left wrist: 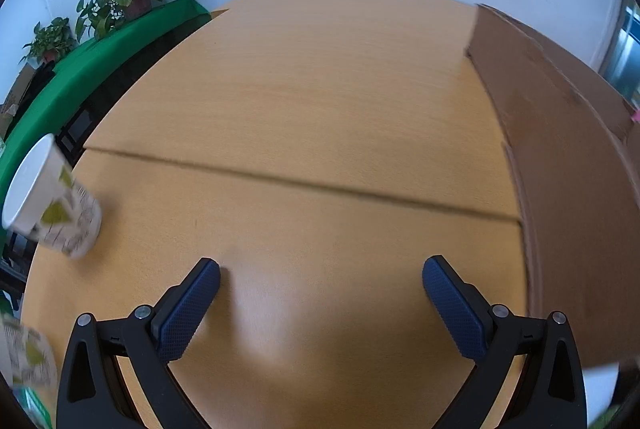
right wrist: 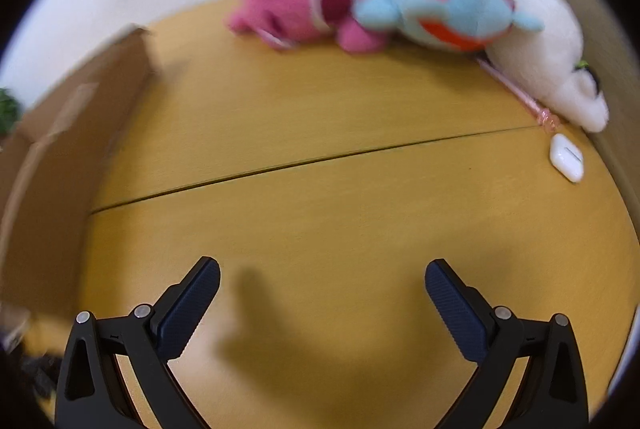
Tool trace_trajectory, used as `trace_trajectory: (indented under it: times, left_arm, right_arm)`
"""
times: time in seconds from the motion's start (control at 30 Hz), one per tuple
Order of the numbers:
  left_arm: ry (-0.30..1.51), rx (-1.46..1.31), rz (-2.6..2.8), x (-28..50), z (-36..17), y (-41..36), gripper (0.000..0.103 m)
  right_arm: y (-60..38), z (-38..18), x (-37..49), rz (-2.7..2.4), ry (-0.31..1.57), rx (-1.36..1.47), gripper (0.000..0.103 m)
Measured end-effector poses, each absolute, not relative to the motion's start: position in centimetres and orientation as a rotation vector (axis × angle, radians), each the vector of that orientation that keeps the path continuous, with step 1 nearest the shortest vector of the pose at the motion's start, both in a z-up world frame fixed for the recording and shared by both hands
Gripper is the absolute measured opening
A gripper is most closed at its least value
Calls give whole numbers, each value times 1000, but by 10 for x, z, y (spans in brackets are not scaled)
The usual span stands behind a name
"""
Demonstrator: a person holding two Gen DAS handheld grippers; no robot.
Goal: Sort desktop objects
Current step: 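Close the left and right grippers together around the pink pig plush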
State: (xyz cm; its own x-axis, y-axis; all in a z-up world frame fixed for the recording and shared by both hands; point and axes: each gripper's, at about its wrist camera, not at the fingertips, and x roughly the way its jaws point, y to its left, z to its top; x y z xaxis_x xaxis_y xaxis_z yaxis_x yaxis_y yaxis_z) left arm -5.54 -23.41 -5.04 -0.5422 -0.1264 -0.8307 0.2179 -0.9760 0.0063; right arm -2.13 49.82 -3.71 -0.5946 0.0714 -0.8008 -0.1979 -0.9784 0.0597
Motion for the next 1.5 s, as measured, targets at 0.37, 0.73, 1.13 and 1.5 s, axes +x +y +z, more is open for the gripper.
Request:
trace_trajectory:
  times: [0.37, 0.73, 1.13, 1.5]
  left_arm:
    - [314, 1286, -3086, 105, 60, -135, 103]
    - [641, 1799, -3015, 130, 2, -82, 100]
    - [799, 1971, -3000, 138, -17, -58, 92]
    - [748, 1757, -3185, 155, 16, -54, 77]
  right_arm:
    - [353, 61, 102, 3281, 37, -1040, 102]
    - [160, 30, 138, 3686, 135, -1760, 102]
    - [101, -9, 163, 3519, -82, -2240, 98]
    - [106, 3, 160, 3625, -106, -1988, 78]
